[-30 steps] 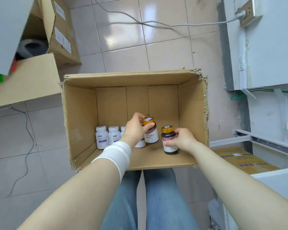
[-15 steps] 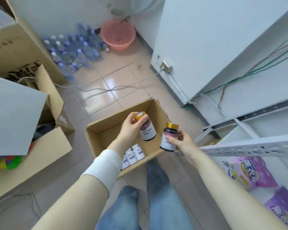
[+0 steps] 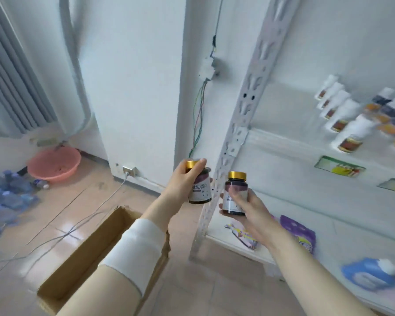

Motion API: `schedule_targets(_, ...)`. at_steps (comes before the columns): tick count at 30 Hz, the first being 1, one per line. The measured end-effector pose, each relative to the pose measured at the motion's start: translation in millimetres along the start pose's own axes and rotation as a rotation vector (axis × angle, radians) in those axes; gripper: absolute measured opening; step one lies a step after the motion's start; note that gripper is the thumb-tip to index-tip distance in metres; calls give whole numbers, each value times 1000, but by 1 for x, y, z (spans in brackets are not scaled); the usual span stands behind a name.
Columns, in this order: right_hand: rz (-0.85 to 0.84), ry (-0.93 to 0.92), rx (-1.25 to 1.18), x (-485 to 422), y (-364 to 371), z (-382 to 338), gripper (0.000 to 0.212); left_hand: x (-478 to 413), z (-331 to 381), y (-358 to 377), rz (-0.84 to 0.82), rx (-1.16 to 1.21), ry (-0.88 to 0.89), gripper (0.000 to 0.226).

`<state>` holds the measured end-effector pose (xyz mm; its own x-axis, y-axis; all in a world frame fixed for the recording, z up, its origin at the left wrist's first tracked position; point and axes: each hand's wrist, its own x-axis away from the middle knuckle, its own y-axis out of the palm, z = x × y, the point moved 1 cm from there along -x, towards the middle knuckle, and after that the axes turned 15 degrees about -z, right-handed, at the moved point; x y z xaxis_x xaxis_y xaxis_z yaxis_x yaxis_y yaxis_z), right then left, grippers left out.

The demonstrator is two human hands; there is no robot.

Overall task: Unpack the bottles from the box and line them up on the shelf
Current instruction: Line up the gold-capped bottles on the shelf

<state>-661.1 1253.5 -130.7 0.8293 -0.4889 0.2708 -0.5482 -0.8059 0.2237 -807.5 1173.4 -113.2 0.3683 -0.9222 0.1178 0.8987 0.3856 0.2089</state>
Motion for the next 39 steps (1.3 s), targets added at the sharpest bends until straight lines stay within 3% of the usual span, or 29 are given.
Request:
schedule_targets(6, 102, -225, -27, 124, -119, -78, 37, -18, 59, 184, -294, -84, 143, 15)
schedule_targets(11, 207, -344, 110, 256, -228, -121, 27, -16, 82, 357, -480, -135, 194, 28)
schedule_targets(14, 300, -386, 201, 326, -284, -140, 23, -11, 88, 445, -582, -103, 192, 24)
schedule_targets(20, 441, -471, 164, 420, -378, -154, 24, -23, 85, 582, -687, -188, 207, 57)
schedule_targets(23, 433, -519, 68, 451, -425, -155, 64, -35, 75, 647, -762, -229, 221, 47)
schedule_targets(24, 432, -533, 27, 460, -440, -156, 67, -41, 71, 669, -778, -239, 233, 46)
schedule_targets(27, 515, -548, -15, 483, -496, -165, 26, -63, 63, 733, -822, -295, 260, 43)
schedule_targets(29, 583, -555, 40, 498, -533, -176, 31, -82, 60, 775, -838, -289, 266, 44)
schedule_targets(32, 677, -541, 109, 517, -589, -195, 55, -112, 57, 838, -879, -285, 287, 41)
schedule_targets(35, 754, -521, 101, 532, -651, -211, 43, -139, 56, 899, -889, -303, 288, 31)
schedule_targets(39, 750, -539, 96, 560, -724, -231, 33, -170, 51, 976, -918, -322, 273, 41)
